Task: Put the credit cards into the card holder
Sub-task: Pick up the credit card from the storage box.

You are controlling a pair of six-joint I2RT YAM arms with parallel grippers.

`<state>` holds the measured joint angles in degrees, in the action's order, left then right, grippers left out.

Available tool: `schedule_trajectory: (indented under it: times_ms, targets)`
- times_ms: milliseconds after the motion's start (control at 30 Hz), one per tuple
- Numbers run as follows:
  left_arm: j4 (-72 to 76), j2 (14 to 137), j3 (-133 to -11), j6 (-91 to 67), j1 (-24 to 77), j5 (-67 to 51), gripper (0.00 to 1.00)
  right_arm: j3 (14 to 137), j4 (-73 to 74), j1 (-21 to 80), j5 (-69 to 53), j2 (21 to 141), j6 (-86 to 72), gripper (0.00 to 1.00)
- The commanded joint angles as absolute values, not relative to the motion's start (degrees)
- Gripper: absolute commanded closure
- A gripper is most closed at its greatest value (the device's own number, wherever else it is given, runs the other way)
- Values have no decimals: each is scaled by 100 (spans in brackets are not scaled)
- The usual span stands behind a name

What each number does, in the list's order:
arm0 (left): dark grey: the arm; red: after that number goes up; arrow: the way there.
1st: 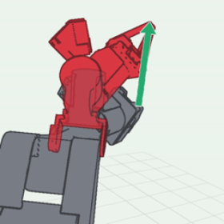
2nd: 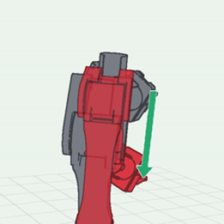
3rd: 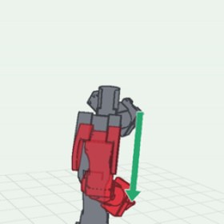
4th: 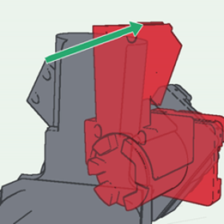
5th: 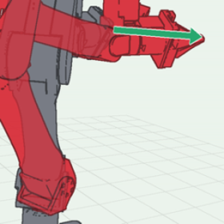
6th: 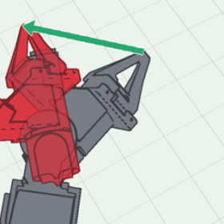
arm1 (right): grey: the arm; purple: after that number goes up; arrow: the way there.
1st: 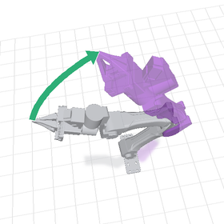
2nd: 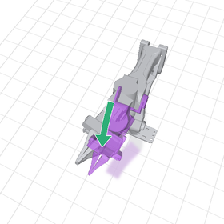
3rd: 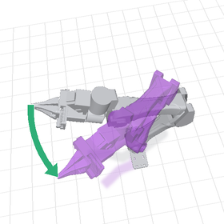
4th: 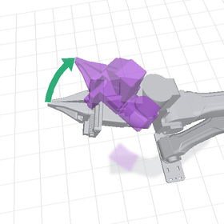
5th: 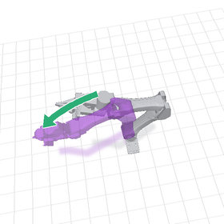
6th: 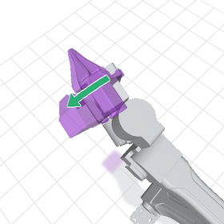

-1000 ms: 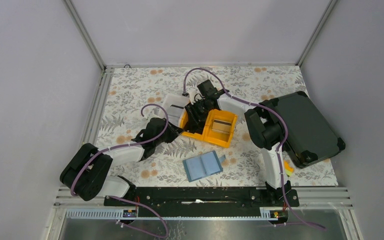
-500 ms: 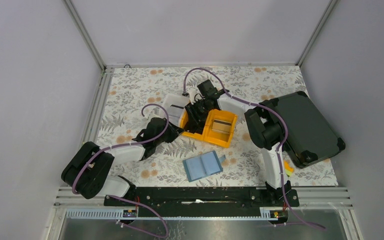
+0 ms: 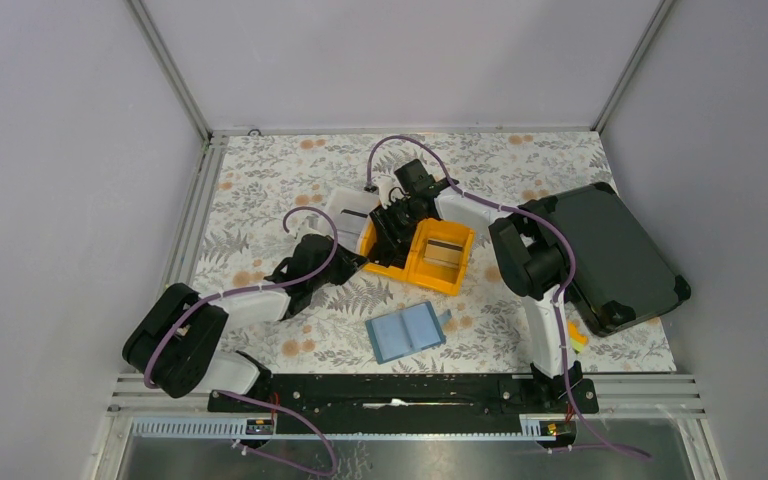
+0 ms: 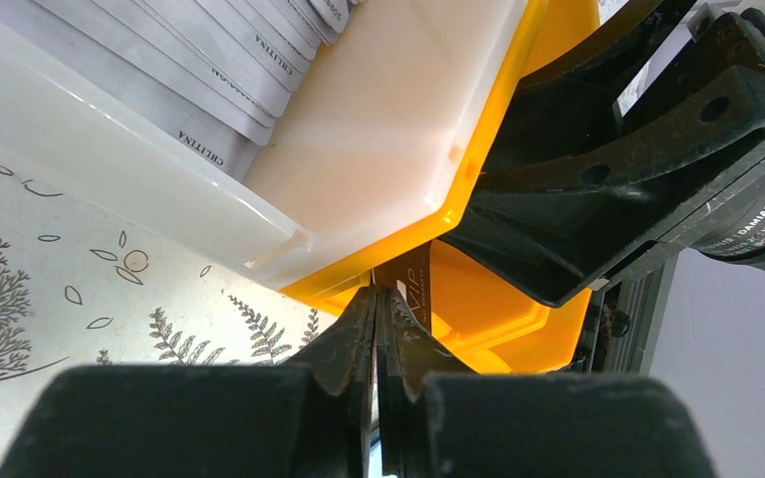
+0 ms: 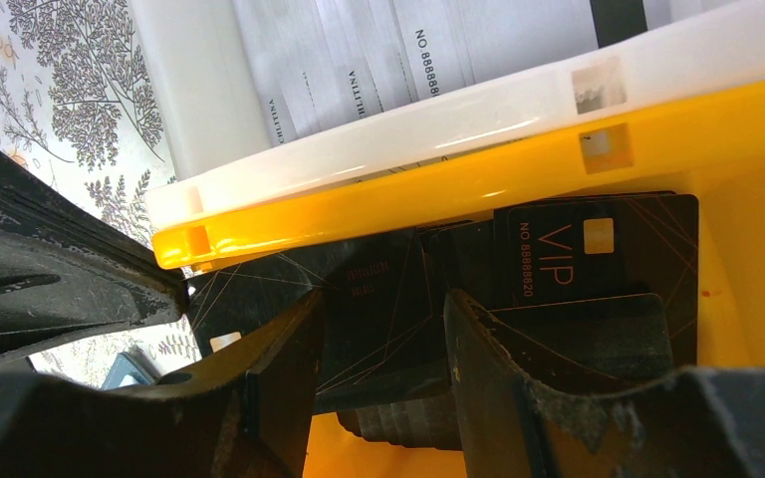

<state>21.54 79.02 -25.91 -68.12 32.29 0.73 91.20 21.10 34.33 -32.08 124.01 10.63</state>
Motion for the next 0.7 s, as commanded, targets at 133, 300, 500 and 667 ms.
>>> schedule_trajectory:
  times_ms: [133, 300, 500, 667]
  targets:
    - [2399, 7529, -2741, -6952, 3243, 175, 100, 9028, 2217, 3423, -2908, 12086, 1082, 44]
    - [2486, 7430, -2764, -7094, 3243, 143, 100, 8932, 1993, 3423, -2676, 11920, 978, 41]
    - [2408, 7233, -2764, -7081, 3234, 173, 100, 8839, 1685, 3418, -2113, 11643, 797, 37]
    - [2475, 6976, -2694, -6905, 3226, 156, 100, 8739, 1326, 3392, -1433, 11228, 470, 33]
